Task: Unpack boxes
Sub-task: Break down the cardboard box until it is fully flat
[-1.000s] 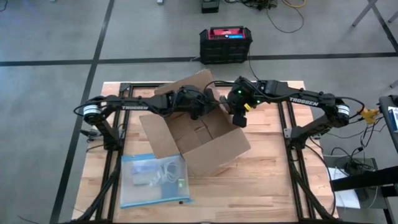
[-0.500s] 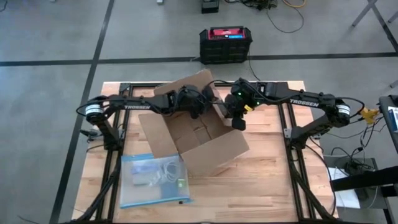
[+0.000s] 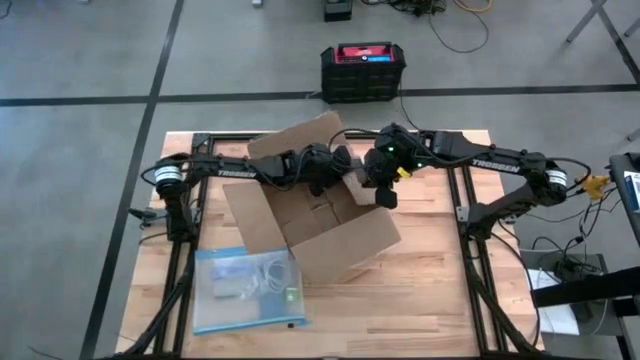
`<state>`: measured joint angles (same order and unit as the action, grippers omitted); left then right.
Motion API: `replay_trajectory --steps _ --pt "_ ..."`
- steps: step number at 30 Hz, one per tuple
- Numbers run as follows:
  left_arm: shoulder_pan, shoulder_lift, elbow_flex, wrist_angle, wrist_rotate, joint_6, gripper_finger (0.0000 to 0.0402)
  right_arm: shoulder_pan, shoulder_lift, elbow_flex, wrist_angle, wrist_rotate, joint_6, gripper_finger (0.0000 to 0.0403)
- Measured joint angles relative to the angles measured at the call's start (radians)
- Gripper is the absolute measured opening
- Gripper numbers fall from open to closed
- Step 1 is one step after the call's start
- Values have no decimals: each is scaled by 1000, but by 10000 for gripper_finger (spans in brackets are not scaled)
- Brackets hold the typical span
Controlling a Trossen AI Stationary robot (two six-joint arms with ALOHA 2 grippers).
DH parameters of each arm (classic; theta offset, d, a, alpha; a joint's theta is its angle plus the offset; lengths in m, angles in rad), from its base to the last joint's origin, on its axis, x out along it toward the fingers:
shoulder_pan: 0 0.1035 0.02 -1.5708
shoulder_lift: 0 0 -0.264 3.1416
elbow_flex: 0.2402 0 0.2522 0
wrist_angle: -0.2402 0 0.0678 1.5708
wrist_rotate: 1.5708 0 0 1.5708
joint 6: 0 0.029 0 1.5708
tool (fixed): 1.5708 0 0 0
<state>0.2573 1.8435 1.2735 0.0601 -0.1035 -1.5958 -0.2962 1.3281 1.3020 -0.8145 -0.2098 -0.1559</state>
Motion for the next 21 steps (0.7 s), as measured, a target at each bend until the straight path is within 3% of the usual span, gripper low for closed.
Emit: replay_trajectory --steps 4,9,14,18,21 --pt "0 0 13 17 -34 61 16 -2 -51 0 -10 2 36 48" --pt "3 -32 64 39 -26 111 2 -5 -141 0 -41 86 81 48" --pt "8 -49 237 56 23 240 1 -5 -243 1 -64 195 124 48" --pt "7 -47 407 -89 85 387 0 -5 -346 23 -67 255 140 48" --pt "-7 -75 529 -314 94 509 0 -5 -415 81 -79 264 167 48"
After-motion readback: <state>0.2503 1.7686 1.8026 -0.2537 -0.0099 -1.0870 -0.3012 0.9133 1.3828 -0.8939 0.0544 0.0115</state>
